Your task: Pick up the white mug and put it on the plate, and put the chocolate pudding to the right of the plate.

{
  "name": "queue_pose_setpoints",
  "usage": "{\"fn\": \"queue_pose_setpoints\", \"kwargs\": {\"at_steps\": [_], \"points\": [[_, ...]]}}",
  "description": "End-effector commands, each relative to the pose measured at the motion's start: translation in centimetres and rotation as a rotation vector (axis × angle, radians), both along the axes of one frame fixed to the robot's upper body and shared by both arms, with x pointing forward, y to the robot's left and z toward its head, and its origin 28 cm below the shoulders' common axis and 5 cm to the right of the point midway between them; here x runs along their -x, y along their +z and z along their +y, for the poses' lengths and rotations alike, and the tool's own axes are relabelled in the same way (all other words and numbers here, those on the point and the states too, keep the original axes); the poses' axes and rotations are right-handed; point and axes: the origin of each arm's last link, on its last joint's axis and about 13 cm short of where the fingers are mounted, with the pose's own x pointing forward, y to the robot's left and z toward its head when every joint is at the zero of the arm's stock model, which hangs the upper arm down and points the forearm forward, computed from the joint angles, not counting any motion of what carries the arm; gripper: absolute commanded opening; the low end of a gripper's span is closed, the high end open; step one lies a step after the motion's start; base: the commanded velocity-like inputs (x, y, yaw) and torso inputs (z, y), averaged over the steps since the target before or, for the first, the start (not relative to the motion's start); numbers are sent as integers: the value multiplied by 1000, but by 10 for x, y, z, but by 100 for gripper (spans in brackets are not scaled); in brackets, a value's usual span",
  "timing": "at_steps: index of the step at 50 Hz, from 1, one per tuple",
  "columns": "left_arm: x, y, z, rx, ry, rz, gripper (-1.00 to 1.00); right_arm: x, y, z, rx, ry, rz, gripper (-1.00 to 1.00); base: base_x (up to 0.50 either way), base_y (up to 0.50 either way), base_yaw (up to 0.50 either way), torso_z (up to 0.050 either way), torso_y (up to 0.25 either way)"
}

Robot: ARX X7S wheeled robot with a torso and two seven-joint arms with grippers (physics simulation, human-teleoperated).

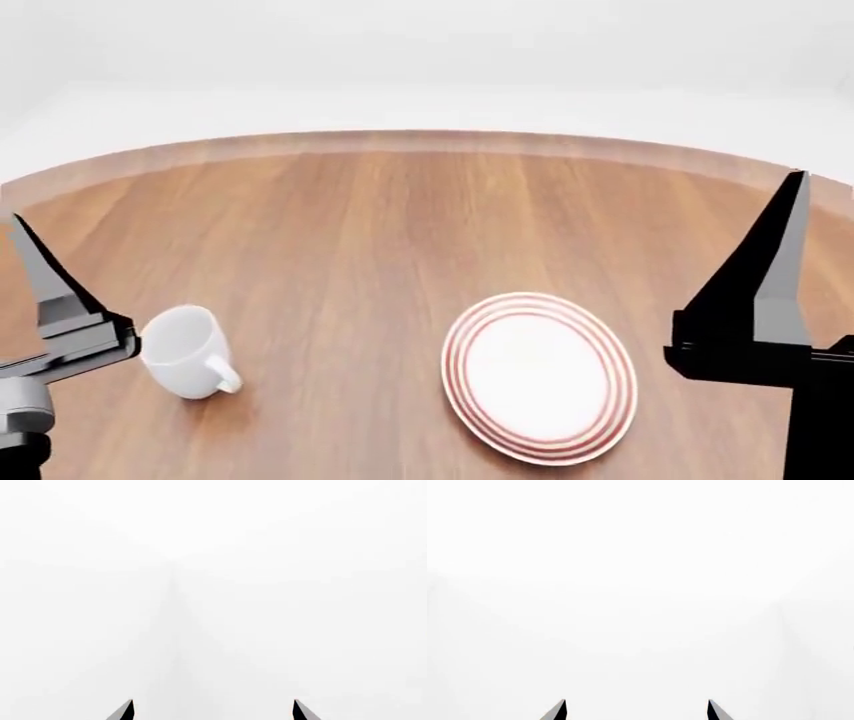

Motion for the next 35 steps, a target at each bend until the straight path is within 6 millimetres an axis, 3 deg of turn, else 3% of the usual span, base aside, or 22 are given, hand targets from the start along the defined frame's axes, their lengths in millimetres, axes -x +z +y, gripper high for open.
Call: {"fn": "queue_pose_setpoints", "kwargs": {"at_steps": [1, 10, 19, 27, 35], "points": [[1, 0, 1, -15, 24, 23, 100, 2, 1, -2, 9, -23, -9, 100, 0, 0, 0, 0, -250], [1, -1, 1, -6, 17, 21, 100, 1, 1, -2, 8, -21, -5, 100, 0, 0, 0, 0, -250], [-3, -3, -3, 39, 6, 104, 100, 1, 0, -1, 15, -25, -4, 100, 0, 0, 0, 0, 0], [-12, 7, -27, 153, -28, 274, 100, 0, -2, -1, 14, -24, 4, 100, 0, 0, 0, 0, 0], [-25, 18, -52, 143, -3, 370, 100, 0, -3, -1, 11, -21, 6, 100, 0, 0, 0, 0, 0]]}}
